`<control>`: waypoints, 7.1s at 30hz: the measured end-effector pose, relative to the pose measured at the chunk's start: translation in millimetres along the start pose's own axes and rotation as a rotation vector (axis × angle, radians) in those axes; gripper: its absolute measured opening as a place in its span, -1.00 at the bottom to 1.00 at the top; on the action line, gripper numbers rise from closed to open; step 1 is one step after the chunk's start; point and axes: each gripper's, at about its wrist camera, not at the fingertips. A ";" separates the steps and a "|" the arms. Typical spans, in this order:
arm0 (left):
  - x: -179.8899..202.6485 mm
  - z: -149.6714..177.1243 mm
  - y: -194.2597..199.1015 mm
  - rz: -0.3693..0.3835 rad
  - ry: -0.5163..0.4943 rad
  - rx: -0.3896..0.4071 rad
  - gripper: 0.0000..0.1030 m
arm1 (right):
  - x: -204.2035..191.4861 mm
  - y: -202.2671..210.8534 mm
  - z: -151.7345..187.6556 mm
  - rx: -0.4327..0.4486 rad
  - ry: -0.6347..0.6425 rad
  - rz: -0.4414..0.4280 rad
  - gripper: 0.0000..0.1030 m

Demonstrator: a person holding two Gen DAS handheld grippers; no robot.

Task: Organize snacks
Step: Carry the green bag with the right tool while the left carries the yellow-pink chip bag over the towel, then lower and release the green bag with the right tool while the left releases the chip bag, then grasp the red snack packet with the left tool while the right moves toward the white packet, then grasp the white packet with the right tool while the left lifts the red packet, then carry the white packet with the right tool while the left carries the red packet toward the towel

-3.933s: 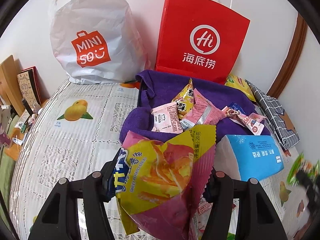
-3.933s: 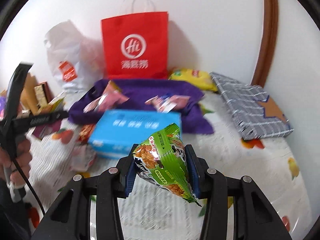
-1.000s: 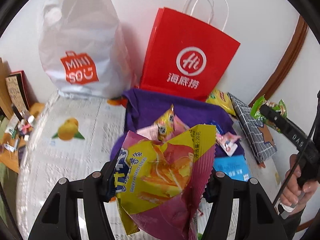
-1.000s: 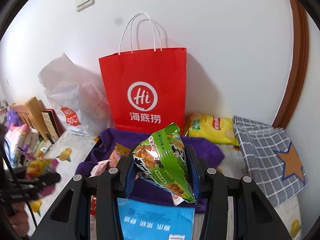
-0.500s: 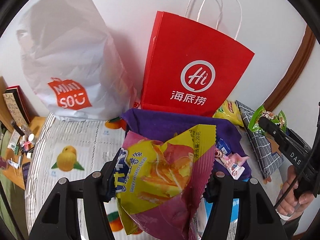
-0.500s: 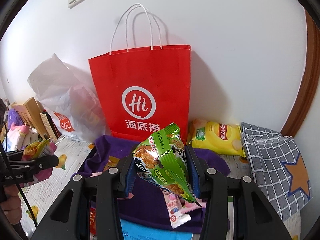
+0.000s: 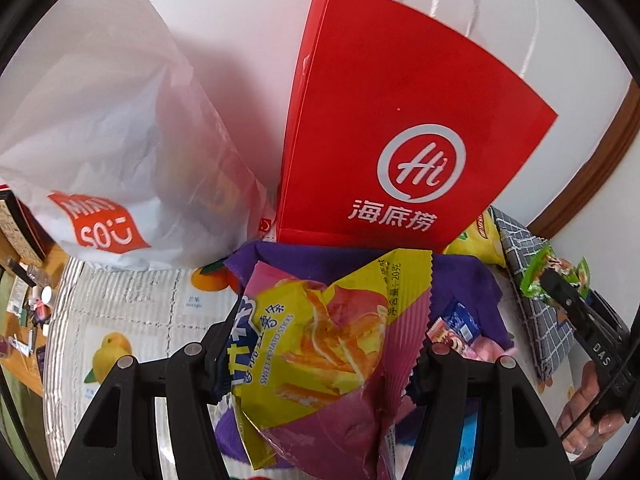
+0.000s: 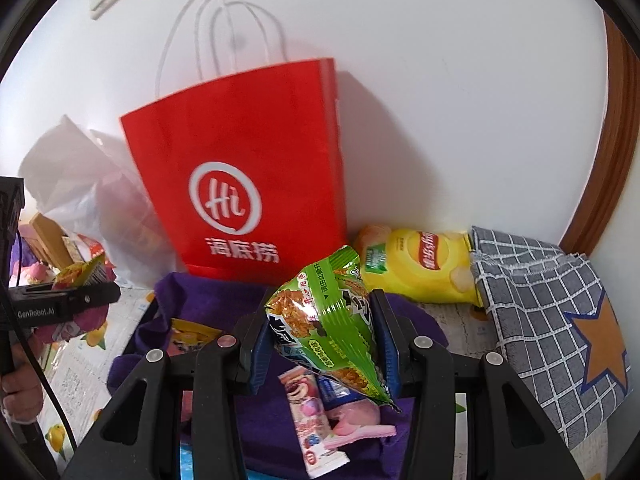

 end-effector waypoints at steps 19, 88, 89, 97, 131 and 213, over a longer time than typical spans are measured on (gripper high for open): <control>5.7 -4.4 -84.2 -0.014 0.006 -0.135 0.19 | 42.3 -70.8 19.3 -0.200 -0.080 -0.049 -0.14; 21.1 163.1 -24.2 -0.045 -0.092 -0.159 0.48 | 10.6 29.0 166.2 -0.227 -0.012 -0.013 -0.67; 23.9 162.8 -26.1 -0.045 -0.101 -0.161 0.48 | 11.2 29.0 166.1 -0.228 -0.016 -0.017 -0.66; 25.7 160.2 -36.4 -0.032 -0.075 -0.158 0.42 | 16.5 39.9 168.7 -0.219 -0.026 -0.011 -0.55; -91.2 222.8 16.5 -0.103 -0.039 -0.050 -0.24 | -177.8 39.4 190.9 -0.232 0.157 -0.240 0.15; 20.5 267.3 32.3 -0.065 -0.191 0.042 -0.07 | -32.5 85.5 252.2 -0.206 0.093 0.078 -0.20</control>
Point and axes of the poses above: each gripper's, at about its wrist camera, not at the fingertips, and y roughly against the way its jaws point, x to its right, z to its underside, and after that the axes turned 9 degrees about -z, right-handed
